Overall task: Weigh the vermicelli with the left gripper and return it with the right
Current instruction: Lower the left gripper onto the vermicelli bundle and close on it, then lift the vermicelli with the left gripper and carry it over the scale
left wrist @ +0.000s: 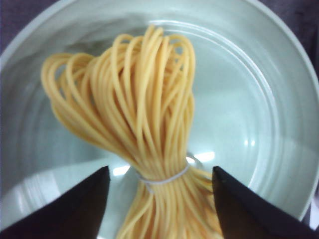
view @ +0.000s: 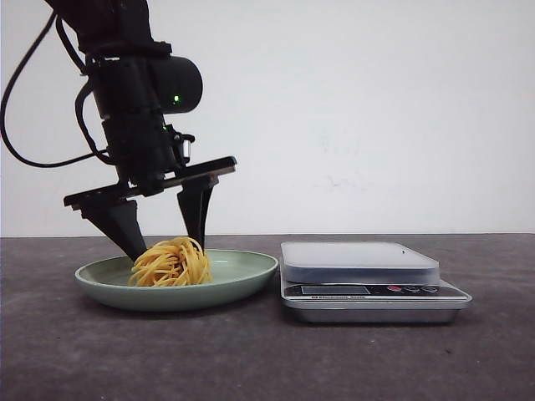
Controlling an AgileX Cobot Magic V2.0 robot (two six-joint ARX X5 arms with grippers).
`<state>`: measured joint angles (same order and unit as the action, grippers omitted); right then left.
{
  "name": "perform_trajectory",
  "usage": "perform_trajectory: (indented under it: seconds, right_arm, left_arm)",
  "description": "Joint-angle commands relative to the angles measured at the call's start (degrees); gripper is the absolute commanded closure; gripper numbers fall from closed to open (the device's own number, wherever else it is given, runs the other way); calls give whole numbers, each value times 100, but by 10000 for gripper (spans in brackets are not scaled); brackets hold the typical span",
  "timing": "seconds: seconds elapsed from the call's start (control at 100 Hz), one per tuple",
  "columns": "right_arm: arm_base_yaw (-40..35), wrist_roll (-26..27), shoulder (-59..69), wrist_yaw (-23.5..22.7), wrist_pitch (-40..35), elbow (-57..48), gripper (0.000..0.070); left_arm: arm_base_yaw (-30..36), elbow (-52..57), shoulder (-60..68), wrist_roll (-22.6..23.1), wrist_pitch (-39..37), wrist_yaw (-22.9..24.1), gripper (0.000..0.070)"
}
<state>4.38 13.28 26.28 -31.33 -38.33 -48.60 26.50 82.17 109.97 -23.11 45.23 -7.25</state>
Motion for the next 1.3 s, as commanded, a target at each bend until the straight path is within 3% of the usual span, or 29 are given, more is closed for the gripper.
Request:
perform_trajectory:
  seconds: [0.0, 0.04, 0.25, 0.4, 0.55, 0.64, 0.73, 1.0, 1.29]
  right_arm:
    - [-13, -68, 22, -13, 50, -66, 336]
    - [-13, -68, 22, -13, 48, -66, 336]
    - [-13, -66, 22, -9, 39, -66, 336]
    - [-13, -68, 22, 9, 4, -66, 336]
    - [-13, -87, 22, 9, -33, -66, 336]
    - [-13, -90, 22, 11, -33, -66, 336]
    - [-13, -87, 22, 7, -33, -66, 336]
    - [-13, -87, 22, -17, -90, -66, 336]
    - [-13, -90, 22, -20, -120, -66, 337]
  left_arm:
    - [42, 111, 201, 118, -11, 28, 562]
    - [44, 111, 205, 170, -22, 28, 700]
    - [57, 219, 190, 214, -44, 31, 688]
    - [96, 461, -37, 315, 39, -260, 688]
    - [142, 673, -605, 184, -258, -1165, 688]
    - [227, 693, -874, -133, -643, -1860, 688]
    - [417, 693, -935, -452, -1119, -2205, 688]
    - [1073, 693, -555, -1311, -2422, -2253, 688]
    - [1263, 693, 219, -1539, -2669, -2122, 688]
